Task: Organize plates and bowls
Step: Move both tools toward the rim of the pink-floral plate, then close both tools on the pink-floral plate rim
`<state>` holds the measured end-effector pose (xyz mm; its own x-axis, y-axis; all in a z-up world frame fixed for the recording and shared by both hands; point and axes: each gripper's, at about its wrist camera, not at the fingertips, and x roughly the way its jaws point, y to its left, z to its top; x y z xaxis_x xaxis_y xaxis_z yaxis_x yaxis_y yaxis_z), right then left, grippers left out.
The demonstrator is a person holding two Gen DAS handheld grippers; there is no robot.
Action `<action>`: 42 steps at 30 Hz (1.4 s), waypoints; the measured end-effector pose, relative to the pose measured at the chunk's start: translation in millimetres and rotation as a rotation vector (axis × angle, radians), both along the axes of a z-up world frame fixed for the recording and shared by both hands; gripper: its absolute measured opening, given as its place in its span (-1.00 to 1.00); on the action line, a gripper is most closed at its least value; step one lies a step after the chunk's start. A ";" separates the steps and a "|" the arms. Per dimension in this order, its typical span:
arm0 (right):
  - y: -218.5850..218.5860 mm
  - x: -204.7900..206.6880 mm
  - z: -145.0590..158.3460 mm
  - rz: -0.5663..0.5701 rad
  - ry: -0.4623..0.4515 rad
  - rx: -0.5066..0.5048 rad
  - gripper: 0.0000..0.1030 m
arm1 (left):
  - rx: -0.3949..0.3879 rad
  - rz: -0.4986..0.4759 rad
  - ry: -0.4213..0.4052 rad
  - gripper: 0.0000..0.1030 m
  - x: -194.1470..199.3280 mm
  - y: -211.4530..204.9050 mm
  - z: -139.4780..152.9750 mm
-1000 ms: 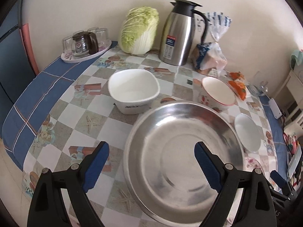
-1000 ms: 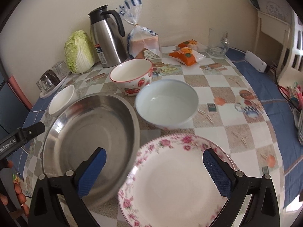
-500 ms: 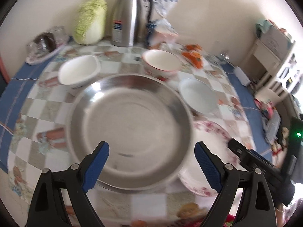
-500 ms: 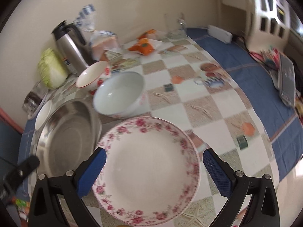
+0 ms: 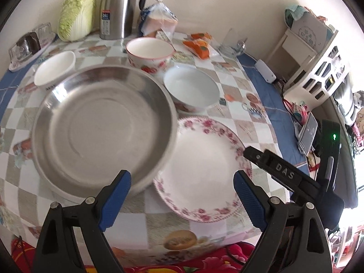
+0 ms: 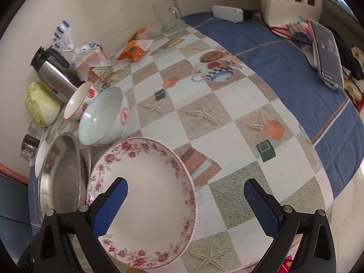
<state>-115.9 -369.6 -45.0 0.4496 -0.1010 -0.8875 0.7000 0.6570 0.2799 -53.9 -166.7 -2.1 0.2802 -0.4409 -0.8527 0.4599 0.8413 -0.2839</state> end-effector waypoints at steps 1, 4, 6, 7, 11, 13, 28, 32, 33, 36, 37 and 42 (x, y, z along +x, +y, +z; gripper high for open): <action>-0.8 -0.5 -1.1 -0.001 0.005 0.002 1.00 | 0.002 -0.002 0.012 0.78 -2.3 -3.5 -3.0; -1.9 -0.4 -3.8 0.000 0.014 0.007 1.00 | 0.004 0.012 0.052 0.78 -5.5 -7.5 -11.7; -2.6 -0.3 -6.6 -0.002 0.022 0.017 1.00 | 0.009 0.031 0.073 0.78 -7.0 -8.0 -17.6; -3.2 -0.5 -8.7 -0.005 0.029 0.025 1.00 | 0.008 0.036 0.089 0.78 -7.0 -7.7 -20.8; -4.5 -0.1 -15.1 -0.008 0.043 0.041 1.00 | -0.003 0.080 0.152 0.78 -3.9 -3.1 -32.6; -4.4 1.5 -18.1 -0.005 0.051 0.046 1.00 | -0.007 0.095 0.173 0.77 -2.4 -1.2 -37.5; 6.5 18.8 -26.7 0.063 0.050 0.052 0.30 | 0.013 0.179 0.258 0.45 13.3 6.6 -70.8; 3.5 20.5 -32.4 0.059 0.045 0.089 -0.25 | 0.012 0.188 0.270 0.30 16.6 7.6 -75.3; 2.8 20.0 -32.6 0.052 0.044 0.089 -0.40 | 0.009 0.187 0.275 0.28 17.4 7.5 -76.5; -0.4 15.9 -32.1 0.026 0.044 0.086 -0.65 | 0.009 0.181 0.272 0.22 17.7 6.7 -77.1; -1.9 14.7 -32.6 0.021 0.041 0.092 -0.70 | 0.008 0.180 0.271 0.16 17.6 6.3 -77.0; -2.8 12.7 -32.4 0.016 0.041 0.099 -0.71 | 0.000 0.188 0.283 -0.06 19.8 6.0 -80.1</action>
